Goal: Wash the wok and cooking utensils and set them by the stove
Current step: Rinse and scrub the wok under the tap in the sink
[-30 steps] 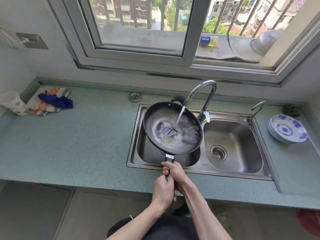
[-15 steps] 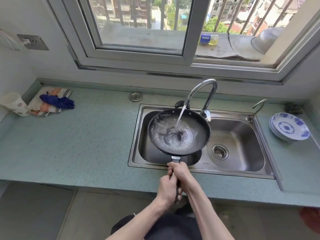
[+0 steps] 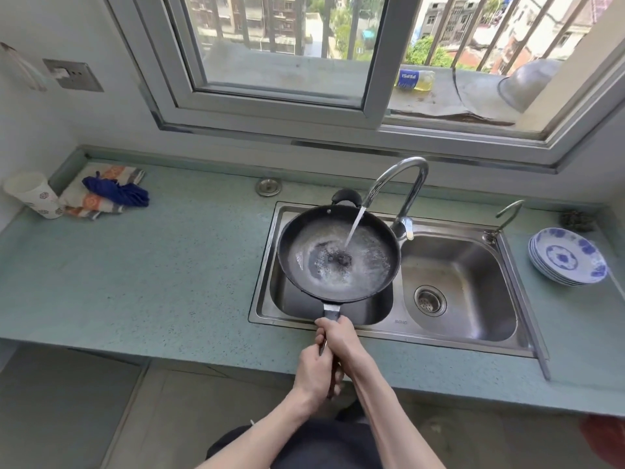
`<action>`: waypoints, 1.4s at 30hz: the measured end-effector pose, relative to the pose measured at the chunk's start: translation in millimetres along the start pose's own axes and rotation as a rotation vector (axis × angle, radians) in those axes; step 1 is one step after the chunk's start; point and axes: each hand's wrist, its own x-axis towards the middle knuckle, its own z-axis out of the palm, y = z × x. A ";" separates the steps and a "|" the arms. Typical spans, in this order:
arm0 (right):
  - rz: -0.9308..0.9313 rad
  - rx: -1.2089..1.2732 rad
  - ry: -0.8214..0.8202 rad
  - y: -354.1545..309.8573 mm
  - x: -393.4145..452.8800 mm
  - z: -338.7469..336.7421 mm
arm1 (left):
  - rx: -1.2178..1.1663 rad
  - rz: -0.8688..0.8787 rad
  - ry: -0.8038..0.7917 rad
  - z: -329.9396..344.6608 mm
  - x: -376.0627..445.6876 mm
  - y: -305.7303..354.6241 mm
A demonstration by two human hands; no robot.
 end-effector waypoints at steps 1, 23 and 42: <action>-0.010 -0.044 0.022 -0.4 -0.6 -1.7 | -0.021 -0.013 -0.020 0.3 0.5 0.2; 0.050 0.076 -0.086 0.7 2.7 2.0 | 0.065 -0.023 0.060 -0.8 -8.8 12.6; 0.193 0.468 -0.313 -11.1 15.2 26.5 | 0.965 0.279 0.409 -27.6 -7.9 15.0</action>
